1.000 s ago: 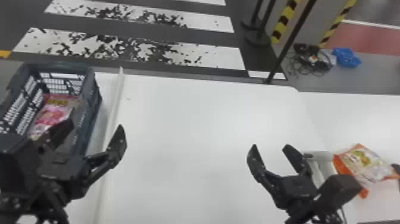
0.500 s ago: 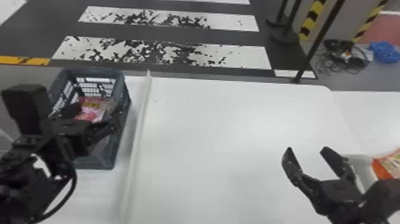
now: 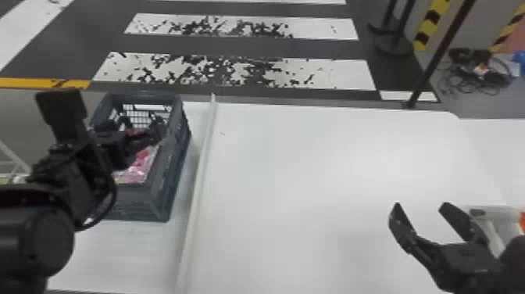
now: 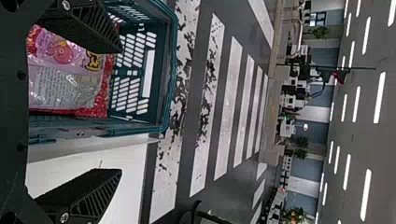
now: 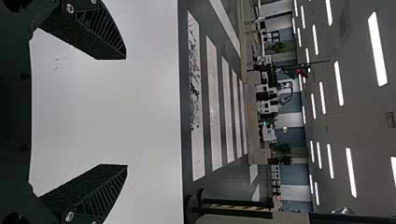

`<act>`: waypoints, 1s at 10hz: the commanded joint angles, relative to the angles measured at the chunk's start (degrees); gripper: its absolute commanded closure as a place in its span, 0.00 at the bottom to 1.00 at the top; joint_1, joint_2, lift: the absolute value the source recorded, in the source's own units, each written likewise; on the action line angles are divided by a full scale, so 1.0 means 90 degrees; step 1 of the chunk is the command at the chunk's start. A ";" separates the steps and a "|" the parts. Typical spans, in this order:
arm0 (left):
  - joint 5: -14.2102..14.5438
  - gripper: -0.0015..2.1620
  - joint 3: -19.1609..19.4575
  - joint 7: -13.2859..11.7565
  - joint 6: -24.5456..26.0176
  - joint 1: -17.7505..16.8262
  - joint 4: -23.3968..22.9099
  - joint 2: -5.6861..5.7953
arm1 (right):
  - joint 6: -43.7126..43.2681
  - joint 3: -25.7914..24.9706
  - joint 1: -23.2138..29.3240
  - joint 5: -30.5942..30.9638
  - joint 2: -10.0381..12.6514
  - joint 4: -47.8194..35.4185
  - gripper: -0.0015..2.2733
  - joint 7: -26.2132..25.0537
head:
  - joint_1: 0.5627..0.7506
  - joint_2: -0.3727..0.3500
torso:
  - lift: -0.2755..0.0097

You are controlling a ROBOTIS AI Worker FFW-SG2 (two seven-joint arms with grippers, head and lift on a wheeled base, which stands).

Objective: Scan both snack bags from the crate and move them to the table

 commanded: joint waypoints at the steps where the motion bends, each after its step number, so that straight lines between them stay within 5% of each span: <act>1: -0.0007 0.04 0.0037 0.0001 0.0039 -0.0445 0.0634 0.0231 | 0.0280 0.0001 -0.0081 -0.0014 -0.0001 0.0103 0.04 0.0009 | 0.70 0.55 | 0.66; 2: 0.0013 0.04 0.0037 -0.0009 0.0293 -0.0689 0.0985 0.0348 | 0.0377 0.0001 -0.0130 -0.0014 -0.0011 0.0181 0.04 0.0029 | 0.70 0.58 | 0.66; 7: -0.0144 0.04 0.0593 -0.0702 0.2129 -0.1294 0.1151 0.0358 | 0.0631 0.0030 -0.0277 -0.0053 -0.0001 0.0318 0.04 0.0107 | 0.70 0.65 | 0.66; 10: -0.0261 0.04 0.0593 -0.0741 0.2949 -0.1929 0.1728 0.0416 | 0.0729 -0.0009 -0.0277 -0.0102 -0.0050 0.0318 0.04 0.0136 | 0.70 0.66 | 0.66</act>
